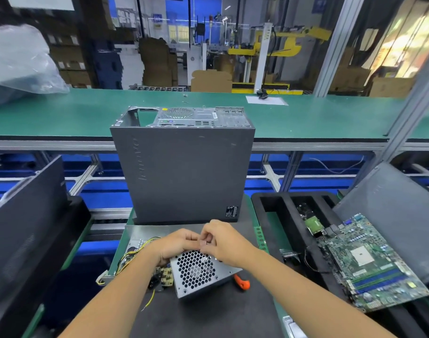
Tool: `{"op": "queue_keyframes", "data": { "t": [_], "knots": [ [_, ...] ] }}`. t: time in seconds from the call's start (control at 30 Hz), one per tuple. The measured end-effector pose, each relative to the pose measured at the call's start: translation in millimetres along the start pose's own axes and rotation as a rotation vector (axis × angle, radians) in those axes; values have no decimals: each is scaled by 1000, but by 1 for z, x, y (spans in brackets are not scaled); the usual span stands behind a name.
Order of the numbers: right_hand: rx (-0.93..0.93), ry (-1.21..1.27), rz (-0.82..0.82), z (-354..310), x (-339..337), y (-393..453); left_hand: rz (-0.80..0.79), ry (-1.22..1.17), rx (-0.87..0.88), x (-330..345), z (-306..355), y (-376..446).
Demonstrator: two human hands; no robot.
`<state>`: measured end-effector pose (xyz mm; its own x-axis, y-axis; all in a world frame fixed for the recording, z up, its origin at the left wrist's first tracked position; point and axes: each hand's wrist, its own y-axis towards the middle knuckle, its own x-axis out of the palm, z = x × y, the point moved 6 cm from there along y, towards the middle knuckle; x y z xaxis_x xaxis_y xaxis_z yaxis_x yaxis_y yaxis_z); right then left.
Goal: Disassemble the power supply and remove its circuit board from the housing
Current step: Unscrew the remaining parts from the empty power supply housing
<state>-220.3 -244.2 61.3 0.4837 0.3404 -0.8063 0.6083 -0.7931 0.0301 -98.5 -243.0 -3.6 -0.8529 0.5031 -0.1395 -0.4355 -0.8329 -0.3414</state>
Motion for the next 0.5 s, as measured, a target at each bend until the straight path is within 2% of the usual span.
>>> {"op": "queue_keyframes", "data": {
  "t": [0.17,0.5],
  "knots": [
    [52,-20,19,2,1,2,2,28,2,-3,0,-1],
    [88,24,59,6,0,3,-25,-66,-29,1,3,0]
  ]
}}
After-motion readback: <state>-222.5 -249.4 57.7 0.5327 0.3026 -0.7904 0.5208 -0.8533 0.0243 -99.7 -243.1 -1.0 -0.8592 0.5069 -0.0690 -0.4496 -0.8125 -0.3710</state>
